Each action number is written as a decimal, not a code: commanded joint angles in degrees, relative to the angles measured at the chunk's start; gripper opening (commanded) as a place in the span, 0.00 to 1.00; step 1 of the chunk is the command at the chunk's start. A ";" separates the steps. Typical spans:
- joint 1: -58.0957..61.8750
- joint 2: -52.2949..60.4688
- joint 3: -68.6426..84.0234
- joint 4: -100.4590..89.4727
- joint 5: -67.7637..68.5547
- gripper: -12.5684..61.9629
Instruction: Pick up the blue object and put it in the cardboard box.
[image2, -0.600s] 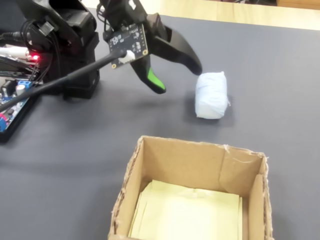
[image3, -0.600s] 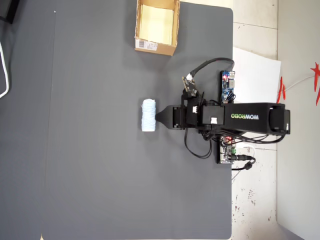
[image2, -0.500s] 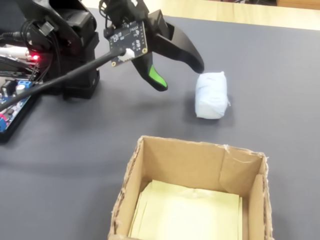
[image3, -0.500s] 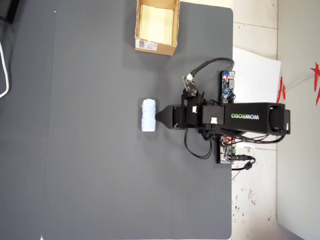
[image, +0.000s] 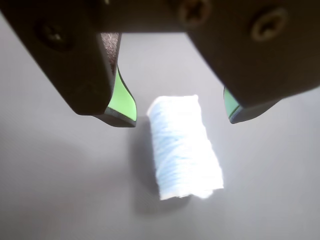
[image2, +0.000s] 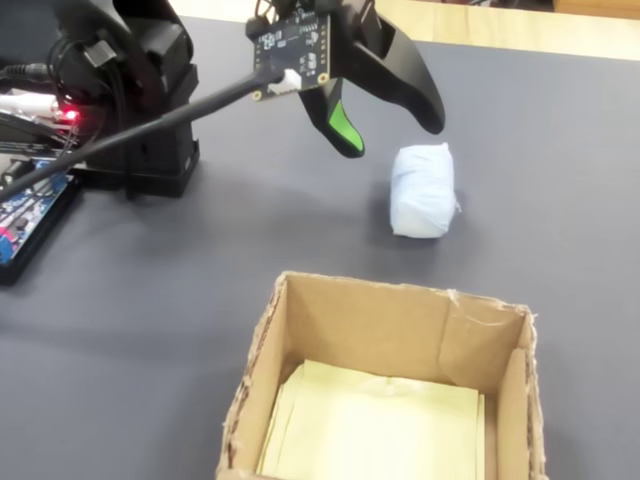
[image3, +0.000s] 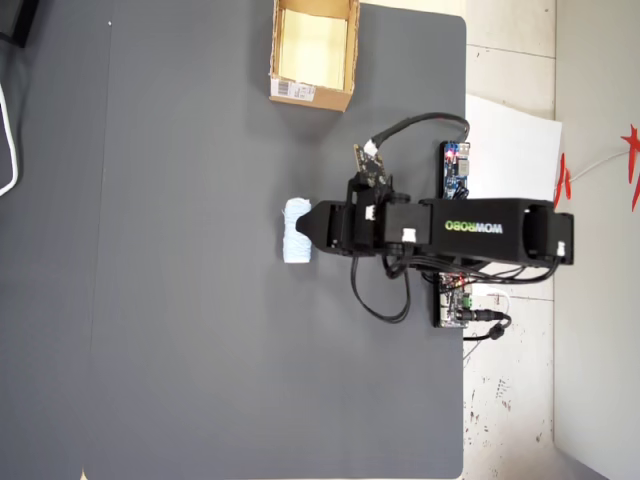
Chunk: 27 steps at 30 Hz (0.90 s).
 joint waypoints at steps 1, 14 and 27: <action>0.09 -2.11 -6.06 0.35 3.87 0.61; 0.70 -19.95 -13.10 -2.29 6.59 0.61; 1.85 -24.87 -10.81 -10.11 6.68 0.44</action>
